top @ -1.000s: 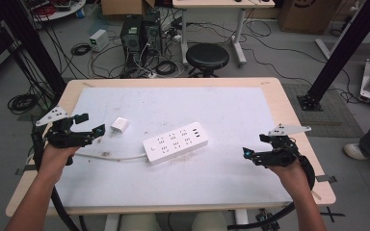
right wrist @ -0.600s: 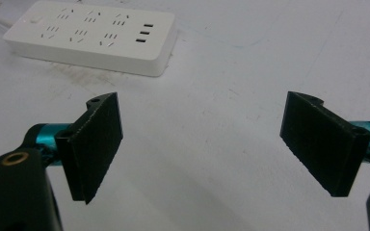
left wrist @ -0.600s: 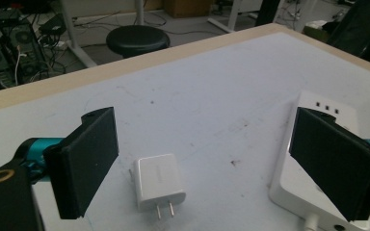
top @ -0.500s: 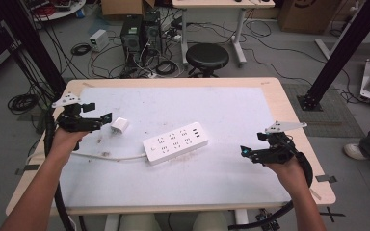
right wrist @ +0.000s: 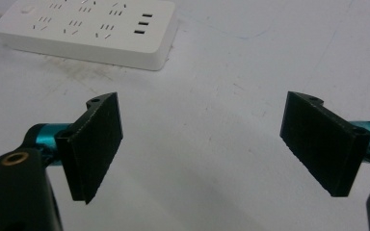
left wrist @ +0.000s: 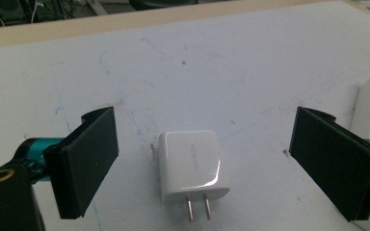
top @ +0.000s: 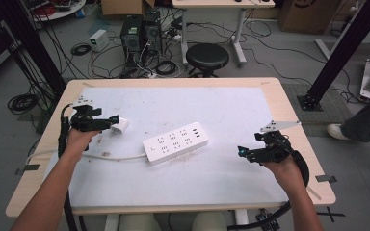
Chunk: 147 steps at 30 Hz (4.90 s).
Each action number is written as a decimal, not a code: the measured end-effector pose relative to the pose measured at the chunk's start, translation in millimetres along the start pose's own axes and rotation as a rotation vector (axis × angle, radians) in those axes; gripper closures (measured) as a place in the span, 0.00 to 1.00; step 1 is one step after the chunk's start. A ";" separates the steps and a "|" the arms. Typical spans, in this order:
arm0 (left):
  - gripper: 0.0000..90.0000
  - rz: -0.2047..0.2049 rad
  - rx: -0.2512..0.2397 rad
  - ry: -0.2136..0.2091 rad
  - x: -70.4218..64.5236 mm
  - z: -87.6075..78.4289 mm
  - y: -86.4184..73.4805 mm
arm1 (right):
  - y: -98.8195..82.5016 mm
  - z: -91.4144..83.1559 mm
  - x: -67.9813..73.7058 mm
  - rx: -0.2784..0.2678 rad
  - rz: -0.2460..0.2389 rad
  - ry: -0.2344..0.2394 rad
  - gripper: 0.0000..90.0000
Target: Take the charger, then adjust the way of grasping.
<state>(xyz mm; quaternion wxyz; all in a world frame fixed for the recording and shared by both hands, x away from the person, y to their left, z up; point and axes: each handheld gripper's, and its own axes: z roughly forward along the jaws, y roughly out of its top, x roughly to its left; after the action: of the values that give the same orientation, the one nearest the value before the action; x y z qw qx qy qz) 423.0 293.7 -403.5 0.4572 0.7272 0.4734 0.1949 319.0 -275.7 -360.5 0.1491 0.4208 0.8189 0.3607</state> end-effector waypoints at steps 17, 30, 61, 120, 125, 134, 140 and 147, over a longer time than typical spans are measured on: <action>0.11 -0.023 0.151 0.092 0.9 36.5 -18.9 | -2.6 8.9 -0.5 0.019 0.005 0.003 0.17; 0.21 -0.015 0.205 0.115 -1.7 43.5 -25.7 | -1.2 8.5 -0.6 0.025 0.004 0.001 0.17; 0.47 -0.004 0.075 0.084 -21.2 4.6 -13.7 | -5.5 -1.2 4.2 -0.008 -0.017 0.016 0.17; 0.47 0.116 -0.145 -0.061 -96.0 -92.8 -1.2 | 4.7 -16.8 24.2 -0.067 -0.100 0.053 0.17; 0.47 0.143 -0.149 -0.092 -103.3 -93.5 -1.3 | 1.8 -16.1 25.8 -0.062 -0.100 0.051 0.17; 0.47 0.198 -0.148 -0.161 -116.3 -92.8 2.2 | 7.3 -14.9 28.8 -0.047 -0.106 0.050 0.17; 0.47 0.253 -0.145 -0.233 -131.6 -88.1 2.1 | 10.9 -10.9 34.0 -0.021 -0.117 0.081 0.17; 0.47 0.298 -0.132 -0.287 -146.0 -77.9 0.6 | 13.5 -10.1 39.6 -0.005 -0.138 0.110 0.17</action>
<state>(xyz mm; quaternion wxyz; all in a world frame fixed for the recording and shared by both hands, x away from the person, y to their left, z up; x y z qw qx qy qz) 298.0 204.4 -341.8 0.5329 0.7779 0.2767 0.1854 297.5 -243.7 -341.4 0.1294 0.3426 0.8520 0.3741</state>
